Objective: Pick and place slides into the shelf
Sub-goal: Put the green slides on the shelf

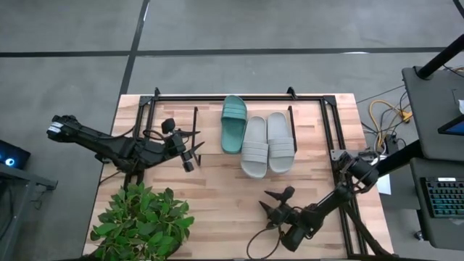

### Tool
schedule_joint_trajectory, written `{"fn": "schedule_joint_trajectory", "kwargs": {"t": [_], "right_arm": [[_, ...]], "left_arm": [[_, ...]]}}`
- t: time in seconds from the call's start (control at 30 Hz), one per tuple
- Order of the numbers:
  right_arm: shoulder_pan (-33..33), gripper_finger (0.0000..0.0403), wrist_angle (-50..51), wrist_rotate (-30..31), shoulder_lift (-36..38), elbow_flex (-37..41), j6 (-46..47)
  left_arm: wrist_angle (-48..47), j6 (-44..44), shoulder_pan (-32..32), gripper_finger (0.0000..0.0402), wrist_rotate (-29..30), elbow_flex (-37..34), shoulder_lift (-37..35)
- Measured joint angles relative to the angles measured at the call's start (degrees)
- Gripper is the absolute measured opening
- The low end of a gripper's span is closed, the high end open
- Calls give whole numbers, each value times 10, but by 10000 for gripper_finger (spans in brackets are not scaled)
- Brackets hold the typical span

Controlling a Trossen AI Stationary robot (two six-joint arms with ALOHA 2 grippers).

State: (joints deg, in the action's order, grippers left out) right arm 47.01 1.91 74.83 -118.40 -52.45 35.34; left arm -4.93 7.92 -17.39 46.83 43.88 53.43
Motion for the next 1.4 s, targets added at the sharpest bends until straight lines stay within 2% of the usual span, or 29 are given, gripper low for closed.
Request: {"fn": "schedule_joint_trajectory", "kwargs": {"t": [0.4,0.57,1.03,1.2,1.4], "right_arm": [[-63,223,57,-17,15,1,-11],[-87,218,103,-76,18,0,27],[-104,181,137,-102,20,-1,43],[-117,189,139,-144,21,-1,47],[-128,208,154,-159,25,-12,38]], "left_arm": [[1,0,0,162,0,-2,0],[0,0,0,162,0,-2,0],[0,0,0,162,0,-2,0],[0,0,0,162,0,-3,0],[0,0,0,162,0,-3,0]]}}
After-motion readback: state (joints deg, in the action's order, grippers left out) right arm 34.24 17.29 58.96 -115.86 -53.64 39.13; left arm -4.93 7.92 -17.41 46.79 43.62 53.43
